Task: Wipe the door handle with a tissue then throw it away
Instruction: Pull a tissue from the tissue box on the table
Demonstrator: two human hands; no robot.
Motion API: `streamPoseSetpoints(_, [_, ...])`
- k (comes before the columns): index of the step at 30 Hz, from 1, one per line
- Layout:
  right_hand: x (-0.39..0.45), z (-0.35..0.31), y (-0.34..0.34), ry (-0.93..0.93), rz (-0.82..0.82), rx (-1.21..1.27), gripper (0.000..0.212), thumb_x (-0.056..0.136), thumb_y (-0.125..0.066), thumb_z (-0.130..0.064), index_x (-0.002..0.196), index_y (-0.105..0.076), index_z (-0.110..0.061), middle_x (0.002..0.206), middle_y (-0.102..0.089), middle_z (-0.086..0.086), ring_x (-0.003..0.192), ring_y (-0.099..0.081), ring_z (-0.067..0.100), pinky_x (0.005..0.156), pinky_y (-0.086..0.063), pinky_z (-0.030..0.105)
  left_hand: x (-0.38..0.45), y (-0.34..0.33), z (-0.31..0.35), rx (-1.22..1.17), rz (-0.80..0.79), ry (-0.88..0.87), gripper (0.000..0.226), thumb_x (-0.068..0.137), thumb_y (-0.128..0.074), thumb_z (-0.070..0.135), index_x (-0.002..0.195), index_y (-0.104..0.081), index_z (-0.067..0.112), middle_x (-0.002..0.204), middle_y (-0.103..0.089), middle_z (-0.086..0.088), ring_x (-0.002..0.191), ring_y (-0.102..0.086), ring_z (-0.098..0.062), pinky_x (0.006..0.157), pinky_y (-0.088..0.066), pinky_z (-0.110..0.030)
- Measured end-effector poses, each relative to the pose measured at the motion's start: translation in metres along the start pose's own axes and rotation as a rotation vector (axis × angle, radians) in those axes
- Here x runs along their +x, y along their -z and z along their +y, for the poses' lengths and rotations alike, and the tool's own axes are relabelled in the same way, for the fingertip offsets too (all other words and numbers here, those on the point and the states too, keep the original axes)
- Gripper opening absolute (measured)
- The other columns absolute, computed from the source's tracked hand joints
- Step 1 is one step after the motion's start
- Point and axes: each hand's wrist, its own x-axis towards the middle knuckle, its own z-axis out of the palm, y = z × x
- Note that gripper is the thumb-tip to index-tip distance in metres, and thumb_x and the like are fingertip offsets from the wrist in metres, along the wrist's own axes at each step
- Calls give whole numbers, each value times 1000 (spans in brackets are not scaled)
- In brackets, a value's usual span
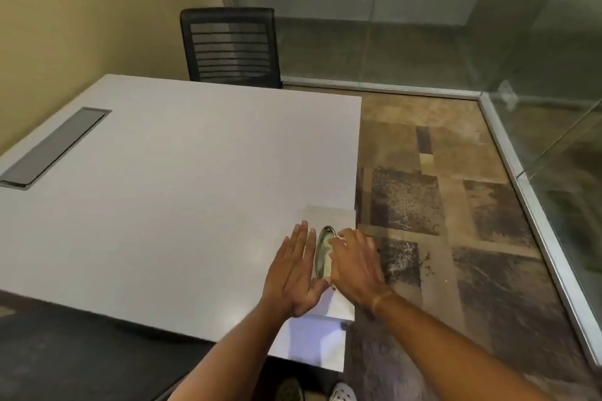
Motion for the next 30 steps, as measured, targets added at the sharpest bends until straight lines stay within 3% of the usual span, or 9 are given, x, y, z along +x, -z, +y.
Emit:
streamPoseSetpoints(7, [14, -9, -16, -119, -29, -89, 26, 85, -50, -23, 100, -71, -26, 109, -53, 1, 104, -43, 22, 86, -35, 37, -3, -21, -13, 0, -85, -10, 96, 86, -11, 79, 152, 17, 15, 160, 23, -4, 147, 23, -16, 122, 7, -36])
streamPoseSetpoints(14, [28, -19, -22, -227, -47, -162, 19, 88, -55, -23, 84, -73, -27, 108, -51, 4, 104, -41, 26, 82, -34, 40, 2, -21, -13, -15, -84, -72, 99, 84, -10, 81, 152, 15, 13, 161, 20, -7, 148, 20, -20, 123, 3, -41])
streamPoseSetpoints(30, [43, -27, -34, -230, -85, -216, 16, 87, -55, -13, 82, -70, -18, 114, -46, 8, 107, -37, 27, 85, -32, 43, 2, -16, -9, 12, -104, -64, 101, 85, -12, 79, 151, 16, 9, 159, 25, -10, 147, 26, -20, 123, -2, -44])
